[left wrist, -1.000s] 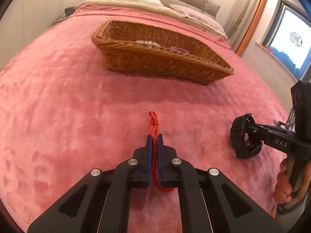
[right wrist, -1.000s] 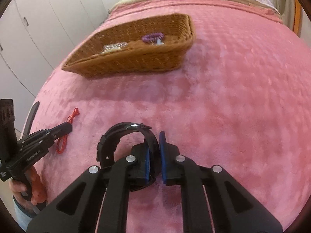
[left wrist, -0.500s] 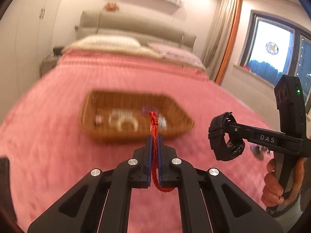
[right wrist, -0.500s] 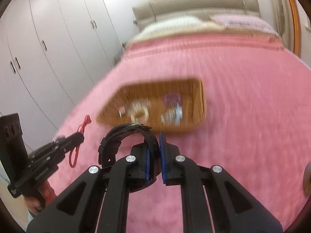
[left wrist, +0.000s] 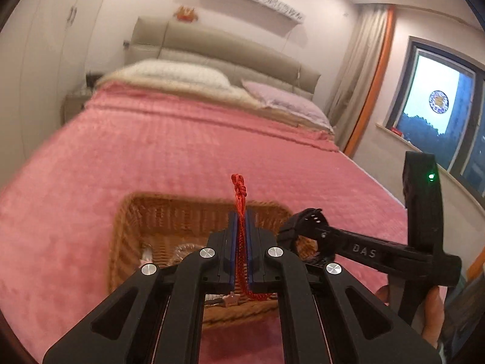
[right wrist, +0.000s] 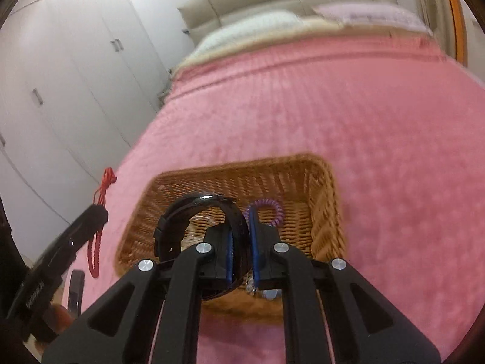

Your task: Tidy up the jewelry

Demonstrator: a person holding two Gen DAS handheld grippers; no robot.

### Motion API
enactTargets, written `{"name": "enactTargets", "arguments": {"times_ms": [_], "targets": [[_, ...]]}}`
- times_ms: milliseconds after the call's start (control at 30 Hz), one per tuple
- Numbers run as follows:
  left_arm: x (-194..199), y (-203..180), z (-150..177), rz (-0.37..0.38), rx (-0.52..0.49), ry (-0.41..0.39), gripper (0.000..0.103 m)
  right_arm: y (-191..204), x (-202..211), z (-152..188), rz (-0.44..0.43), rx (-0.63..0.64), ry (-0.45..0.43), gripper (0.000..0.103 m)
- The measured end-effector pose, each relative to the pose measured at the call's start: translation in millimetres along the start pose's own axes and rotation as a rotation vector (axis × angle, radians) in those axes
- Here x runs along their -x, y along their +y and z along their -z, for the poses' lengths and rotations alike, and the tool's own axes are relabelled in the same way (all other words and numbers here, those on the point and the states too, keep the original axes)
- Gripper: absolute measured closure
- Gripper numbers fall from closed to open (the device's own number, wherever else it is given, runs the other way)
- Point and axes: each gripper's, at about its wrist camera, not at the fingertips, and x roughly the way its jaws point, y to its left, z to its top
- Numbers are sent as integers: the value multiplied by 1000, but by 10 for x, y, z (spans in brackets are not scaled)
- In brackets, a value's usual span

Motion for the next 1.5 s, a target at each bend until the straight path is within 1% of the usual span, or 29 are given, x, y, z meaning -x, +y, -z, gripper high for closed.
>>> {"name": "enactTargets", "arguments": {"times_ms": [167, 267, 300, 500, 533, 567, 600, 633, 667, 700, 733, 833, 867, 967, 1067, 1100, 1133, 1167, 1267, 1300, 1333, 1367, 1400, 1433, 1500], "targets": [[-373, 167, 179, -6, 21, 65, 100, -95, -338, 74, 28, -24, 54, 95], [-504, 234, 268, -22, 27, 100, 100, -111, -475, 123, 51, -14, 77, 93], [-532, 251, 289, -25, 31, 109, 100, -108, -496, 131, 51, -14, 82, 91], [-598, 264, 353, -49, 21, 134, 100, -102, -569, 164, 57, 2, 100, 88], [-592, 259, 356, -51, 18, 135, 97, -106, -577, 170, 50, 0, 114, 83], [-588, 255, 357, -49, 17, 137, 85, -113, -585, 176, 41, -4, 133, 79], [-569, 243, 356, -47, 17, 134, 77, -114, -576, 176, 36, -5, 138, 71], [-519, 236, 349, -46, 16, 121, 62, -104, -549, 182, 22, -2, 139, 67], [-464, 204, 353, -44, 13, 112, 57, -80, -499, 188, 23, 10, 133, 64], [-394, 189, 336, -39, 9, 99, 57, -51, -423, 194, 34, 23, 117, 59], [-331, 182, 316, -38, 8, 89, 57, -32, -357, 195, 43, 32, 101, 58], [-80, 144, 253, -13, 17, 44, 57, 5, -77, 194, 23, 37, 53, 57], [3, 116, 243, -7, 16, 30, 53, 19, 39, 197, 15, 37, 37, 57], [357, 21, 229, 6, 0, -25, 51, 108, 364, 218, 14, 67, -24, 56], [681, -106, 260, -1, -23, -67, 51, 256, 753, 348, 9, 109, -105, 48], [801, -143, 284, -7, -31, -84, 49, 315, 886, 419, 9, 130, -138, 45], [903, -171, 306, -12, -38, -101, 41, 354, 983, 468, 13, 146, -160, 45], [1027, -215, 345, -22, -48, -124, 35, 409, 1092, 548, 22, 164, -186, 45], [1348, -338, 495, -70, -97, -176, 32, 545, 1400, 817, 43, 216, -270, 44], [1409, -365, 535, -84, -107, -184, 30, 563, 1457, 887, 46, 223, -288, 41], [1504, -402, 617, -112, -128, -201, 26, 589, 1549, 1015, 55, 233, -321, 39], [1579, -424, 684, -139, -143, -220, 21, 601, 1588, 1083, 61, 238, -337, 36], [1639, -429, 735, -159, -148, -238, 19, 607, 1646, 1195, 66, 241, -363, 35], [1723, -430, 832, -189, -151, -272, 15, 602, 1675, 1261, 68, 243, -377, 35], [1827, -418, 956, -216, -145, -313, 13, 606, 1727, 1442, 96, 258, -420, 35]]}}
